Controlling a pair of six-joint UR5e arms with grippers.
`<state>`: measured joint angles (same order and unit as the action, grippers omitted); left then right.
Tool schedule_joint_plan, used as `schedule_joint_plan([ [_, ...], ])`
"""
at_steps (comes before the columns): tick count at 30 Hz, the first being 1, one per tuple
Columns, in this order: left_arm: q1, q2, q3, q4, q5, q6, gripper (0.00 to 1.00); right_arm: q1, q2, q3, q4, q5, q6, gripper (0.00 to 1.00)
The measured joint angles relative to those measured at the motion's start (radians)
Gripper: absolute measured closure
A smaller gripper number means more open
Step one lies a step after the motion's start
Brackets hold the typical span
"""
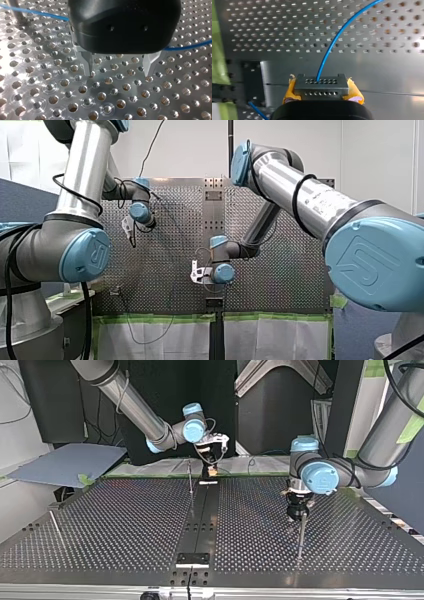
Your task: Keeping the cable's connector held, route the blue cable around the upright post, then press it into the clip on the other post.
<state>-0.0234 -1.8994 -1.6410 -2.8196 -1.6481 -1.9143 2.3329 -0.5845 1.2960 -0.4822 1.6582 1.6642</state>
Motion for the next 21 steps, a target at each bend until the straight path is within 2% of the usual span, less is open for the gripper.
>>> schedule_joint_plan([
  [12, 0.0, 0.0, 0.0, 0.0, -0.006, 0.0, 0.01, -0.003, 0.124, 0.001, -0.072, 0.032, 0.005, 1.0],
  [21, 0.0, 0.0, 0.0, 0.0, -0.015, 0.0, 0.01, -0.009, 0.215, 0.0, -0.125, 0.073, 0.004, 1.0],
])
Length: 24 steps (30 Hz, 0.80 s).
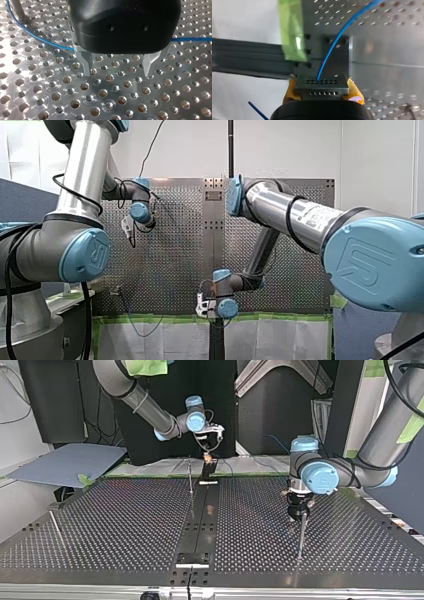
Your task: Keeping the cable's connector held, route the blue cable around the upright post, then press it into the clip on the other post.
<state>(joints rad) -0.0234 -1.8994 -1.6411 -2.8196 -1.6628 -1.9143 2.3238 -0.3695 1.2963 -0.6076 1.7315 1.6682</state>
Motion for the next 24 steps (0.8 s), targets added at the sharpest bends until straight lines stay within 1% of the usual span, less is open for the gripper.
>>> schedule_joint_plan([
  [5, 0.0, 0.0, 0.0, 0.0, -0.001, 0.0, 0.01, -0.009, 0.05, 0.0, -0.027, 0.011, 0.004, 1.0],
  [11, 0.0, 0.0, 0.0, 0.001, -0.001, 0.0, 0.01, -0.02, 0.108, 0.002, -0.046, 0.014, 0.005, 1.0],
  [16, 0.0, 0.0, 0.0, 0.001, -0.003, 0.0, 0.01, -0.03, 0.124, 0.011, -0.064, 0.017, 0.008, 1.0],
  [20, 0.0, 0.0, 0.0, 0.001, -0.006, 0.0, 0.01, -0.041, 0.127, 0.027, -0.09, 0.017, 0.018, 1.0],
  [24, 0.0, 0.0, 0.0, 0.002, -0.007, 0.0, 0.01, -0.05, 0.133, 0.033, -0.105, 0.016, 0.023, 1.0],
])
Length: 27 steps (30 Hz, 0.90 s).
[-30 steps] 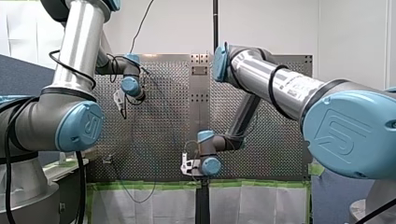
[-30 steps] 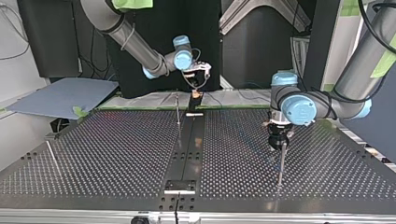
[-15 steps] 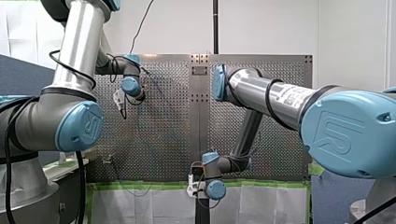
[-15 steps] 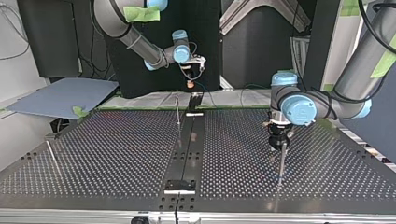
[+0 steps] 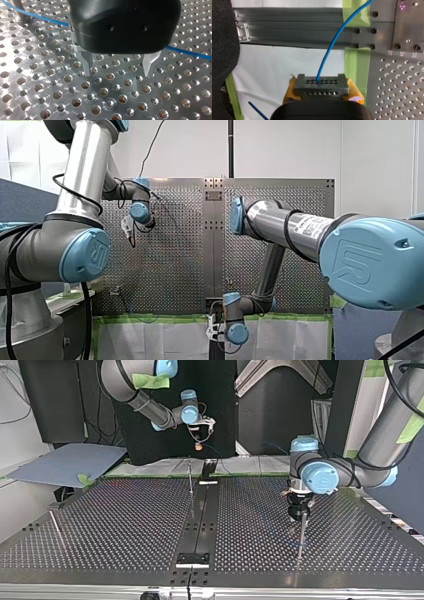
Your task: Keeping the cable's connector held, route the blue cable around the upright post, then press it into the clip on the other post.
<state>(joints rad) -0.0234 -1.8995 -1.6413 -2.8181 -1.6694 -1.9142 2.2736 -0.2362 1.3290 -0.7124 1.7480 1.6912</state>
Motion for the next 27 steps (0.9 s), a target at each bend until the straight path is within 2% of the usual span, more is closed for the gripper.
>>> schedule_joint_plan([
  [13, 0.0, 0.0, 0.0, 0.0, -0.001, 0.0, 0.01, -0.019, 0.038, 0.004, -0.016, 0.006, 0.001, 1.0],
  [18, 0.0, 0.0, 0.0, 0.0, -0.001, 0.0, 0.01, -0.027, 0.039, 0.027, -0.04, 0.023, 0.0, 1.0],
  [22, 0.001, 0.0, 0.0, 0.0, -0.002, 0.0, 0.01, -0.034, 0.023, 0.061, -0.073, 0.039, -0.001, 1.0],
  [27, 0.003, 0.0, 0.0, 0.0, -0.003, 0.0, 0.01, -0.037, -0.023, 0.111, -0.124, 0.057, -0.005, 1.0],
])
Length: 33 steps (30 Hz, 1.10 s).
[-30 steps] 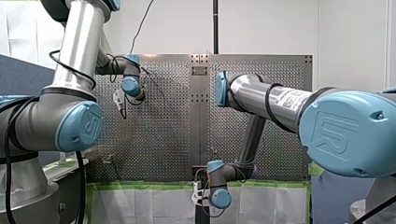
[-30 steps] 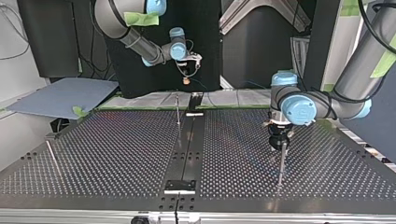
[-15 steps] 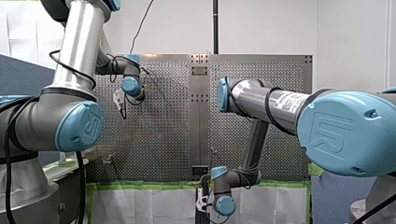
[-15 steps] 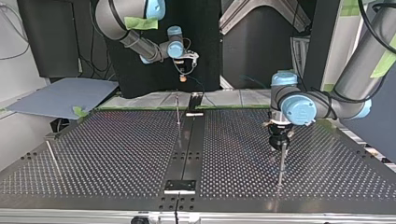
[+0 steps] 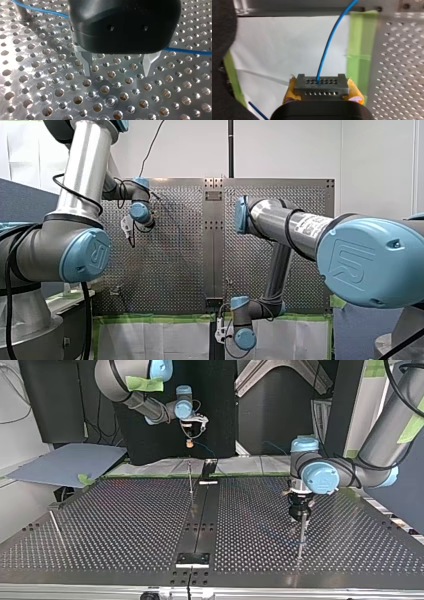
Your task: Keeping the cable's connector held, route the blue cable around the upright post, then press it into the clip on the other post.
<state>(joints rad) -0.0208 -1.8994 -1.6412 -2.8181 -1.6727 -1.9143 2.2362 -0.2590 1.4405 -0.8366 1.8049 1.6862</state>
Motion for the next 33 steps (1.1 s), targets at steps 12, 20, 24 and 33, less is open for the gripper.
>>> schedule_joint_plan([
  [12, -0.004, 0.0, 0.0, -0.005, -0.024, -0.01, 0.01, 0.012, -0.126, 0.127, -0.127, 0.036, -0.031, 1.0],
  [20, -0.006, 0.001, 0.0, -0.01, -0.032, -0.021, 0.01, 0.022, -0.192, 0.203, -0.203, 0.043, -0.035, 1.0],
  [24, -0.006, 0.001, 0.0, -0.013, -0.037, -0.025, 0.01, 0.02, -0.199, 0.245, -0.245, 0.045, -0.035, 1.0],
  [33, -0.007, 0.001, 0.0, -0.02, -0.053, -0.03, 0.01, 0.001, -0.226, 0.338, -0.337, 0.044, -0.009, 1.0],
])
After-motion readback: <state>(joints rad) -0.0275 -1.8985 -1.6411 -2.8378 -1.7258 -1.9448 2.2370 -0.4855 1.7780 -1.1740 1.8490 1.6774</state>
